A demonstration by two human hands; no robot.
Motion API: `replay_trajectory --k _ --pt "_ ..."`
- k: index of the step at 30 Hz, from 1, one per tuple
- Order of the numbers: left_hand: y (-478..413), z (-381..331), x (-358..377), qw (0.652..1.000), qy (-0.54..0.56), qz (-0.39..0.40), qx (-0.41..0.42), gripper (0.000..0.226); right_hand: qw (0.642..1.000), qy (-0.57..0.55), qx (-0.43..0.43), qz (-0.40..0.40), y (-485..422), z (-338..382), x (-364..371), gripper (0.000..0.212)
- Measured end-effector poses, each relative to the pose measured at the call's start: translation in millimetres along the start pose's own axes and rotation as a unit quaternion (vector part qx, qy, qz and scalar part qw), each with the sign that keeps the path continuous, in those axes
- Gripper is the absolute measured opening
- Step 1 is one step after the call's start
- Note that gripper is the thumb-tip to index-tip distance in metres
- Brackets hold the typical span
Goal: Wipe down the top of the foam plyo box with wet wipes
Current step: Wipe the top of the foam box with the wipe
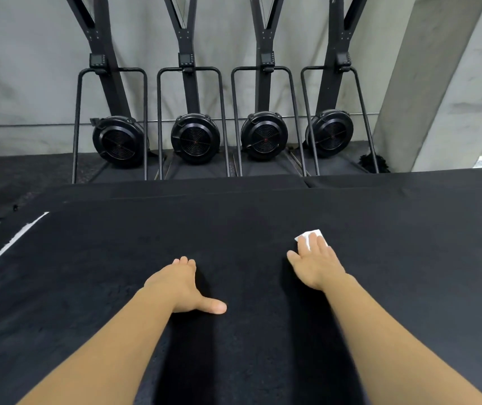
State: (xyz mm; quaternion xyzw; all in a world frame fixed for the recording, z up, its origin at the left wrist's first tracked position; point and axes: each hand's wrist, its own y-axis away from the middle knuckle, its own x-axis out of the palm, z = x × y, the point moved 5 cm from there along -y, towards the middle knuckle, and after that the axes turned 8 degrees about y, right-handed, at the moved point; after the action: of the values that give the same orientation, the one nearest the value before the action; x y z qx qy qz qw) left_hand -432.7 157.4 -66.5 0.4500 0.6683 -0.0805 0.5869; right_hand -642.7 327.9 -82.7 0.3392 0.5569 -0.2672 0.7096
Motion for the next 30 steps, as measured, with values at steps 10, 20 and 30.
replay_trajectory --k 10,20,30 --pt "-6.8 1.0 -1.0 0.999 -0.047 -0.014 0.007 0.125 0.992 0.040 -0.117 0.006 22.3 155.4 37.8 0.065" --pt "-4.6 0.9 -1.6 1.000 -0.021 -0.004 -0.005 0.136 0.986 -0.021 -0.164 0.011 -12.6 76.9 1.5 0.044" --pt "-7.0 2.0 0.4 0.999 -0.032 0.002 -0.004 0.137 0.999 -0.046 0.028 0.002 -40.6 5.8 -6.4 0.056"
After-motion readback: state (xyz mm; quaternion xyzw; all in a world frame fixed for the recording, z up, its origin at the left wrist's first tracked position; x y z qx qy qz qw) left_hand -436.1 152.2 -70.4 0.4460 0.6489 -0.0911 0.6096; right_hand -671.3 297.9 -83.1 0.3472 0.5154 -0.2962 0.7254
